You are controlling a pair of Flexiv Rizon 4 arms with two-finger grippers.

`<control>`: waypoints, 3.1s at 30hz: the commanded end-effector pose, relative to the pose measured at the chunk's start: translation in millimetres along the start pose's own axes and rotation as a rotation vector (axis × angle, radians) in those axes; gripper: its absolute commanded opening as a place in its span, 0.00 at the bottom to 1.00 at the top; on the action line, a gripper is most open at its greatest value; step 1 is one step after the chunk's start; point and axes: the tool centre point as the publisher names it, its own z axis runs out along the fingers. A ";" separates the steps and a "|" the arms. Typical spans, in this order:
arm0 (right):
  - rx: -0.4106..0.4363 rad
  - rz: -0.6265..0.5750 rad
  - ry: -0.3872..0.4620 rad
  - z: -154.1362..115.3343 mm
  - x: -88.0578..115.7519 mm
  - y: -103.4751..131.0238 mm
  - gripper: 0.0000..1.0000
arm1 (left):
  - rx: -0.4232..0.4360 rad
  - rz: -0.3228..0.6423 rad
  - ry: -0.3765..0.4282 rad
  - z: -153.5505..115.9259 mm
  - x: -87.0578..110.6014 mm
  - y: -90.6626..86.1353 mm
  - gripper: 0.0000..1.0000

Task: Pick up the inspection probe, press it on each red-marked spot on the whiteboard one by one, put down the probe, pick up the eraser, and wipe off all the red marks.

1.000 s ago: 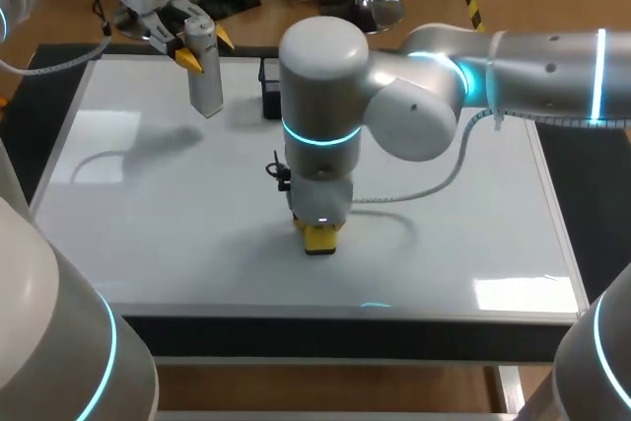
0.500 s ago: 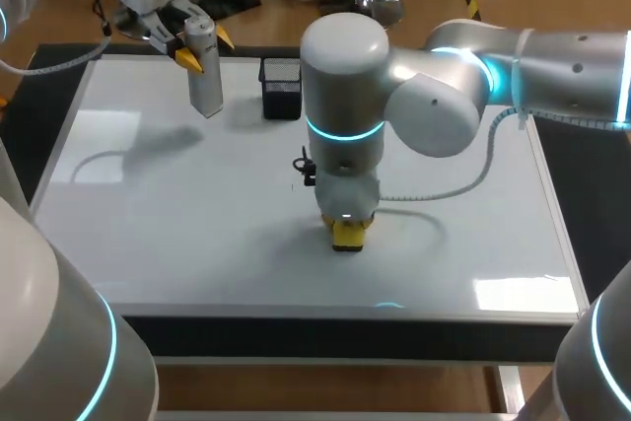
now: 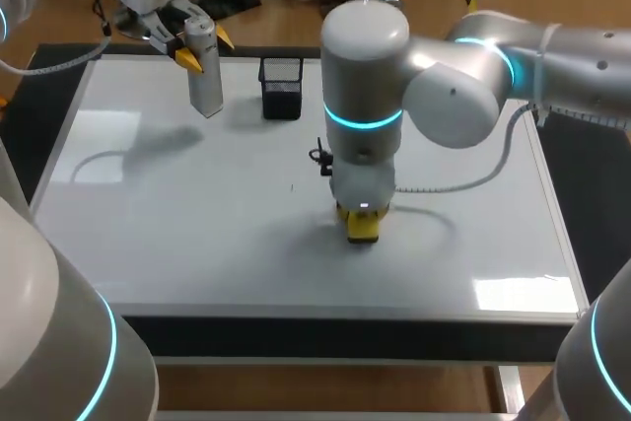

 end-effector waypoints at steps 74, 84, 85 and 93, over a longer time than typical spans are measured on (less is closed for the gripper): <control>0.020 -0.023 -0.046 -31.5 -22.7 -229.6 0.00 | 0.009 -0.001 0.029 -6.9 -5.4 2.5 0.00; 0.020 -0.028 -0.045 -25.0 -27.6 -251.0 0.00 | 0.009 -0.001 0.029 -6.9 -5.4 2.5 0.00; 0.020 -0.028 -0.046 -24.5 -27.9 -251.9 0.00 | 0.009 -0.001 0.029 -6.9 -5.4 2.5 0.00; 0.019 -0.028 -0.050 -12.8 -27.9 -259.9 0.00 | 0.009 -0.001 0.029 -6.9 -5.4 2.5 0.00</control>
